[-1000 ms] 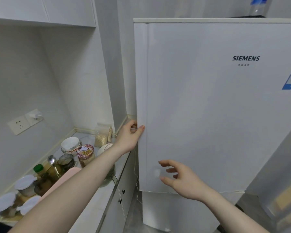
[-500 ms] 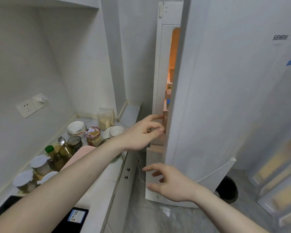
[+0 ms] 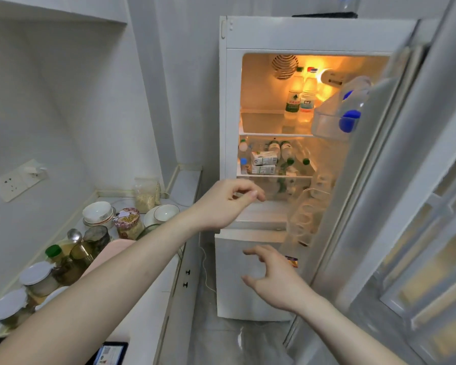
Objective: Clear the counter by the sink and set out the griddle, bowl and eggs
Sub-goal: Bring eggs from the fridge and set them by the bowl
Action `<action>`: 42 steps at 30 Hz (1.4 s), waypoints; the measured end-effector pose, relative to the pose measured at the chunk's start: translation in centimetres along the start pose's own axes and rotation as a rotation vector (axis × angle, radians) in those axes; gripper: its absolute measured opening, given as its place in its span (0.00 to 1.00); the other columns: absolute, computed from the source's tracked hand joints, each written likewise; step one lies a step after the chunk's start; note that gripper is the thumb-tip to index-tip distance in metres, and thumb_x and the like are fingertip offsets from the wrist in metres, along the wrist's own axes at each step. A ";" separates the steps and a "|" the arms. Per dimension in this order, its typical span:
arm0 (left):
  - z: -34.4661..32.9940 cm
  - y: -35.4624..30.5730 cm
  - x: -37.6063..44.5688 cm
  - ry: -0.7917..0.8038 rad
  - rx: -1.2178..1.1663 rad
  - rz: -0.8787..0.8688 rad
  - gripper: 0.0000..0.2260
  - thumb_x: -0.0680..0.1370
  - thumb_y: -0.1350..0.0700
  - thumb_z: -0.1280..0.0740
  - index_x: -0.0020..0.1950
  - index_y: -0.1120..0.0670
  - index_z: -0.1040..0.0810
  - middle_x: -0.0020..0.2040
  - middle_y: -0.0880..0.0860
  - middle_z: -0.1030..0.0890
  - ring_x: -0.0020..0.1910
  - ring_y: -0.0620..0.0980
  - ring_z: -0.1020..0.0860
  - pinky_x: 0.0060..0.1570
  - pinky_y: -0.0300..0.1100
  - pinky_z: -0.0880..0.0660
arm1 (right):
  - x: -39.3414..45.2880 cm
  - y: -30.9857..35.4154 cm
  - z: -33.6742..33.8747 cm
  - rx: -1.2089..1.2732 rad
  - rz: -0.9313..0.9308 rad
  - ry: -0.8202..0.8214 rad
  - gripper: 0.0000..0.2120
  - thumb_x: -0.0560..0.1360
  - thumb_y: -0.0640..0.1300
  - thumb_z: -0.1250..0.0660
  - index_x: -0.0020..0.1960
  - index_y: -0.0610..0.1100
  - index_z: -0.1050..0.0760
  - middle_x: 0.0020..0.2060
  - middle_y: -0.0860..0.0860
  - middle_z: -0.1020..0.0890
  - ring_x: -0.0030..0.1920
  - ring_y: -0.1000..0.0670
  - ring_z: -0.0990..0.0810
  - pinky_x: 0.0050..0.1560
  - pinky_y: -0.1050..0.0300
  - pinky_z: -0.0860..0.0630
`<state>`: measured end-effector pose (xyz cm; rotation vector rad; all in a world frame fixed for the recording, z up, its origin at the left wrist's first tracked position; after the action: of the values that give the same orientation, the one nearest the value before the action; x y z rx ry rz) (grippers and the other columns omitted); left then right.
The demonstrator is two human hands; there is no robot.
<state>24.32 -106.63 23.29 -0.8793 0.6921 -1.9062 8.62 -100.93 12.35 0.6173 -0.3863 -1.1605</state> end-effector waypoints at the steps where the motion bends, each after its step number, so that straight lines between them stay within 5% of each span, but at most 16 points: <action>1: 0.0 0.7 0.3 -0.017 -0.012 0.020 0.12 0.82 0.46 0.39 0.52 0.41 0.15 0.58 0.40 0.16 0.65 0.40 0.22 0.68 0.56 0.27 | -0.1 -0.4 0.6 0.006 -0.017 -0.035 0.26 0.74 0.51 0.28 0.71 0.55 0.28 0.68 0.57 0.28 0.68 0.55 0.29 0.64 0.64 0.35; 8: -1.0 3.6 1.5 -0.014 -0.011 0.131 0.12 0.79 0.39 0.38 0.52 0.38 0.16 0.58 0.38 0.17 0.62 0.41 0.21 0.67 0.56 0.26 | -0.7 -2.5 3.8 0.050 -0.077 -0.147 0.25 0.74 0.51 0.28 0.69 0.55 0.27 0.67 0.59 0.27 0.67 0.56 0.27 0.70 0.58 0.31; 13: -2.8 3.6 2.9 0.031 0.006 0.118 0.08 0.83 0.50 0.35 0.52 0.42 0.16 0.55 0.38 0.16 0.58 0.37 0.22 0.63 0.48 0.24 | -1.9 -4.4 6.2 0.012 -0.106 -0.196 0.25 0.73 0.51 0.27 0.69 0.54 0.27 0.66 0.60 0.27 0.66 0.56 0.27 0.68 0.60 0.32; 21: -6.4 0.8 7.1 0.118 0.014 0.051 0.07 0.83 0.50 0.34 0.54 0.43 0.16 0.54 0.38 0.17 0.54 0.35 0.22 0.56 0.41 0.24 | -4.4 -4.1 12.9 0.042 -0.054 -0.371 0.16 0.74 0.48 0.26 0.60 0.58 0.21 0.53 0.66 0.20 0.52 0.63 0.20 0.50 0.67 0.24; 27: -9.9 -2.2 12.9 0.170 0.059 -0.048 0.06 0.81 0.51 0.32 0.55 0.46 0.16 0.54 0.44 0.17 0.54 0.41 0.20 0.53 0.39 0.26 | -3.7 -6.9 18.1 -0.108 -0.120 -0.551 0.14 0.73 0.45 0.26 0.59 0.54 0.19 0.56 0.60 0.19 0.60 0.58 0.22 0.61 0.62 0.30; 30: -11.8 -3.6 16.0 0.198 0.092 -0.070 0.06 0.81 0.53 0.32 0.56 0.49 0.17 0.54 0.47 0.17 0.54 0.44 0.21 0.50 0.35 0.27 | -3.1 -8.8 19.6 -0.166 -0.239 -0.463 0.16 0.74 0.51 0.28 0.62 0.55 0.22 0.62 0.58 0.22 0.66 0.52 0.25 0.65 0.57 0.31; 34: -14.4 -4.4 20.1 0.239 0.139 -0.081 0.09 0.80 0.53 0.33 0.58 0.49 0.18 0.57 0.49 0.17 0.56 0.49 0.20 0.58 0.46 0.22 | -2.6 -11.1 20.5 -0.207 -0.376 -0.346 0.28 0.65 0.71 0.39 0.63 0.64 0.27 0.64 0.63 0.27 0.65 0.54 0.26 0.61 0.43 0.23; 42: -19.0 -5.5 26.7 0.301 0.328 -0.169 0.15 0.78 0.56 0.32 0.64 0.53 0.19 0.62 0.53 0.20 0.59 0.53 0.21 0.55 0.42 0.27 | -1.4 -14.2 23.1 -0.228 -0.450 -0.298 0.24 0.73 0.61 0.31 0.68 0.59 0.26 0.61 0.61 0.20 0.55 0.55 0.21 0.58 0.55 0.23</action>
<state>-2.81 -125.87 24.15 -0.4606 0.4683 -2.2515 -15.67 -109.17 21.24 0.3357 -0.3690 -1.7119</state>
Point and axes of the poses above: each hand's wrist, its own x-axis towards the middle knuckle, its own z-axis out of the back of the hand, y = z × x, the point moved 4 cm from there along x, towards the middle knuckle
